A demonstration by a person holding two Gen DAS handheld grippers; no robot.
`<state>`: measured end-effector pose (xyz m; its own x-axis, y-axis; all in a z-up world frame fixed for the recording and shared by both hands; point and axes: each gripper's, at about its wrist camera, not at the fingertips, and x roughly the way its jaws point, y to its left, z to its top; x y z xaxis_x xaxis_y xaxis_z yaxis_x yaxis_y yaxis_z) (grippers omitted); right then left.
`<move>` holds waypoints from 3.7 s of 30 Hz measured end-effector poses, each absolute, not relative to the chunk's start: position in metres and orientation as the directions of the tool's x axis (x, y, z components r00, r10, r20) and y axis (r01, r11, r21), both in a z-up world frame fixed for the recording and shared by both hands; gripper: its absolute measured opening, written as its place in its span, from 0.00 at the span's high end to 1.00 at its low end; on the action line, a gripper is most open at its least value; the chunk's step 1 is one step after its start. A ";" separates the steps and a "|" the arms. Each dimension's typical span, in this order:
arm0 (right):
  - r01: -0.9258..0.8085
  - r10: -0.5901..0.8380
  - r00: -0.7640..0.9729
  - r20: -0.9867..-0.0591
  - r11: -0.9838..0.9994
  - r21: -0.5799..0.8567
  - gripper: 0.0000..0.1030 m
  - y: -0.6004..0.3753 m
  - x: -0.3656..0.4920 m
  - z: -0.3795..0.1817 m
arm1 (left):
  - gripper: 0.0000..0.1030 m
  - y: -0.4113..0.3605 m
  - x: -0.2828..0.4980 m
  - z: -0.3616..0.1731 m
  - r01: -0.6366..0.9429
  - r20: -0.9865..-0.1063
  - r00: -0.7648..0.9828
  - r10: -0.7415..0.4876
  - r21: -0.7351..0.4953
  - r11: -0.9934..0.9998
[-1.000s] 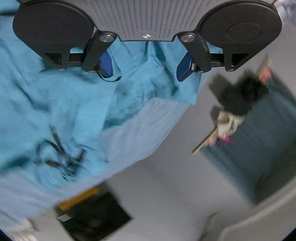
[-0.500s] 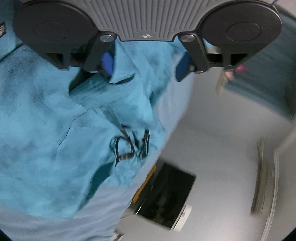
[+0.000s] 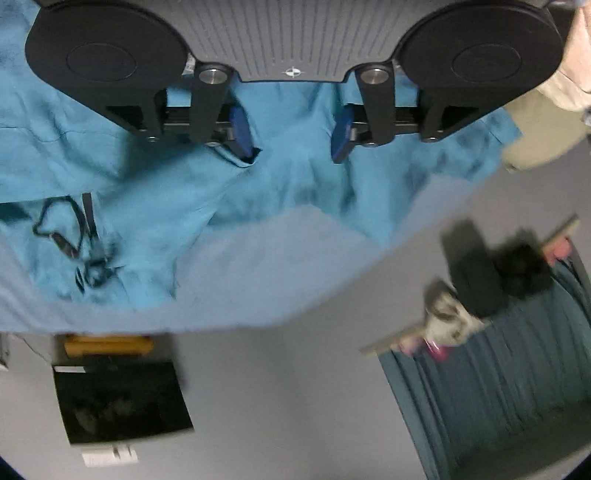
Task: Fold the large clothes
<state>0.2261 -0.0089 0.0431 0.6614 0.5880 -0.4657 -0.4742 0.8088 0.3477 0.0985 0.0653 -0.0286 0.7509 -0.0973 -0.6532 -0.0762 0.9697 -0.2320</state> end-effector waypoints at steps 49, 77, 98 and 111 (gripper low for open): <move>0.171 -0.097 0.750 -0.655 0.984 0.050 0.10 -0.231 0.169 -0.063 | 0.92 -0.002 0.169 -0.071 0.166 -0.579 0.808 -0.108 0.048 0.985; 0.212 0.200 0.797 -0.571 0.792 0.573 0.09 -0.347 0.196 -0.117 | 0.79 0.106 0.172 -0.071 -0.287 -0.627 0.779 -0.005 -0.363 0.886; 0.275 0.026 0.814 -0.580 0.862 0.425 0.53 -0.336 0.195 -0.117 | 0.68 0.090 0.172 -0.059 -0.194 -0.644 0.765 -0.008 -0.242 0.951; 0.253 -0.189 0.892 -0.411 0.962 0.106 0.01 -0.271 0.140 -0.048 | 0.09 0.165 0.096 0.032 -0.335 -0.480 0.839 0.254 -0.089 0.938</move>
<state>0.1403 -0.2708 -0.0483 0.8919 -0.1891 -0.4107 0.2528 0.9617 0.1063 0.0957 0.1648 0.0318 0.8393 0.2544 -0.4804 -0.3351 0.9380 -0.0888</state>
